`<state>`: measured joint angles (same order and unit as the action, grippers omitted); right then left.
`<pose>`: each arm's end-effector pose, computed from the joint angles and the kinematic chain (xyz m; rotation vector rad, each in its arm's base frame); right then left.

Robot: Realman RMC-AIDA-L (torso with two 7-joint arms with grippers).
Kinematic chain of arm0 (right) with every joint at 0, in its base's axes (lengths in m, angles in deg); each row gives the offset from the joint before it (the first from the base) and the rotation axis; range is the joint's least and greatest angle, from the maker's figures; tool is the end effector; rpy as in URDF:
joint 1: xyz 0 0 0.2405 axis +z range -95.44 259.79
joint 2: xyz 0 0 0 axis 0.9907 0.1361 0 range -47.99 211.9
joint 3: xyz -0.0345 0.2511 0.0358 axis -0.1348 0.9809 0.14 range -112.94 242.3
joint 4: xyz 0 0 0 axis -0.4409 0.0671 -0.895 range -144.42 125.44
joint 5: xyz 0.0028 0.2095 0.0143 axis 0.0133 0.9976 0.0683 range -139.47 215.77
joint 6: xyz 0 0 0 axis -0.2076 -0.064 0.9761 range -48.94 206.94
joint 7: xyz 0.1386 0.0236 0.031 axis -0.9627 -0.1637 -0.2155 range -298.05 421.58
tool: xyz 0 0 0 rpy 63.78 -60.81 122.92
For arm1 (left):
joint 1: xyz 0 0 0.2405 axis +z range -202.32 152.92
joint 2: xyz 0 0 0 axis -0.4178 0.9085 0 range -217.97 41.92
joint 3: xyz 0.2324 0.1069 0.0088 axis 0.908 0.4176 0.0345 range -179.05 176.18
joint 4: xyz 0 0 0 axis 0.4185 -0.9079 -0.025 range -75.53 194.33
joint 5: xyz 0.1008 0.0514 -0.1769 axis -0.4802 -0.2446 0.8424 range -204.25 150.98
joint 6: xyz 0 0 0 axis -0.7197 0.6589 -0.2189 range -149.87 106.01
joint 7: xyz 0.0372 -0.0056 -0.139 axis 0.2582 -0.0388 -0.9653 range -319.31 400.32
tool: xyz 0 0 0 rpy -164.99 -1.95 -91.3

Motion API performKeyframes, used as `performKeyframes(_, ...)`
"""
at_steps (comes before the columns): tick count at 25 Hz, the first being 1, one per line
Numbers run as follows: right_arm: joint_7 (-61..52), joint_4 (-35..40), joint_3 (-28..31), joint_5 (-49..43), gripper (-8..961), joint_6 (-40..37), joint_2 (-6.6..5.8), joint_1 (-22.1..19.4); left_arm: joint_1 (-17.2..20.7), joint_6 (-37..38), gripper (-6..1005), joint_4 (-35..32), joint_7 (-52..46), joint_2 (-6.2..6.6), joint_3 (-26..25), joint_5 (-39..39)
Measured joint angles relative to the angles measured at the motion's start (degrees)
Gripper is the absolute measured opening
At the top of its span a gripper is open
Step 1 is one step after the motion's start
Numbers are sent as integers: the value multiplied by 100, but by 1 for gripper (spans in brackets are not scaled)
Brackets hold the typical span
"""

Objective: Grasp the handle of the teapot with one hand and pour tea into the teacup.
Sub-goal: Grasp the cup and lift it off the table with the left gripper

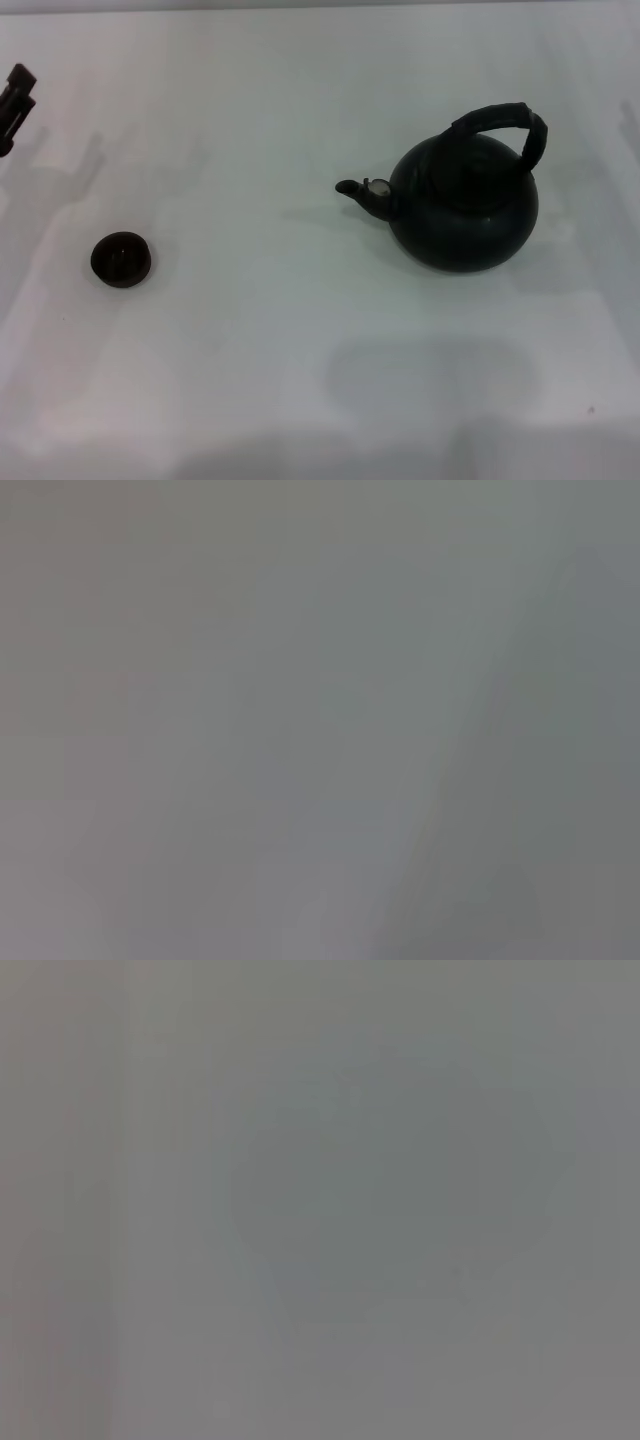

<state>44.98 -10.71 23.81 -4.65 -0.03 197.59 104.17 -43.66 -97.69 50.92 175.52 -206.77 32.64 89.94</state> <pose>0.3677 0.2964 0.0367 -1.5350 0.4885 0.7177 -0.3595 0.2910 0.0149 -1.6627 -0.8168 -0.9727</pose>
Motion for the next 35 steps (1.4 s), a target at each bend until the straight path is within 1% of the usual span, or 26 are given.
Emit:
performKeyframes(2, 1, 0, 0, 0, 867, 2, -4, 2, 16, 3, 760, -314, -440, 1, 1, -289)
performKeyframes(5, 14, 0, 0, 0, 867, 5, -6, 12, 24, 51, 759, -907, -1372, 3, 5, -817)
performKeyframes(9, 21, -6, -6, 0, 867, 11, -6, 14, 30, 402, 762, -1997, -3130, 0, 11, -1785)
performKeyframes(10, 22, -11, -6, 0, 867, 11, -6, 13, 31, 550, 763, -2369, -3747, -3, 11, -2169)
performKeyframes(11, 25, -19, -7, 0, 866, 11, -6, 11, 31, 614, 764, -2568, -4086, -3, 11, -2392)
performKeyframes(12, 25, -23, -8, 0, 866, 12, -6, 6, 25, 715, 765, -2861, -4658, -4, 12, -2802)
performKeyframes(15, 14, -27, -9, 0, 866, 10, -6, -6, -39, 772, 769, -3669, -6067, 0, 58, -3954)
performKeyframes(17, 2, -29, -9, 0, 866, -8, -6, -11, -73, 718, 771, -4297, -6999, 9, 235, -4837)
performKeyframes(19, 1, -37, -9, 0, 866, -20, -6, -16, -59, 611, 774, -4903, -7832, 12, 503, -5543)
performKeyframes(22, 0, -44, -9, 0, 866, -7, -6, -19, 1, 338, 777, -5638, -8507, 4, 831, -6186)
performKeyframes(23, 0, -48, -9, 0, 866, 1, -5, -19, 20, 100, 778, -6022, -8852, 0, 1029, -6538)
performKeyframes(24, 0, -55, -9, 0, 866, 3, -2, -20, 20, 100, 780, -6022, -8852, 0, 1029, -6538)
performKeyframes(28, 0, -109, -8, 0, 865, 0, 10, -27, -4, -314, 784, -6508, -9408, 2, 1367, -7264)
performKeyframes(31, 0, -142, -6, 0, 865, -18, 13, -31, -18, -613, 788, -6887, -9766, -2, 1765, -7740)
performKeyframes(35, 0, -170, -7, 0, 865, -38, 13, -57, 20, -875, 793, -7205, -9900, -18, 2107, -7801)
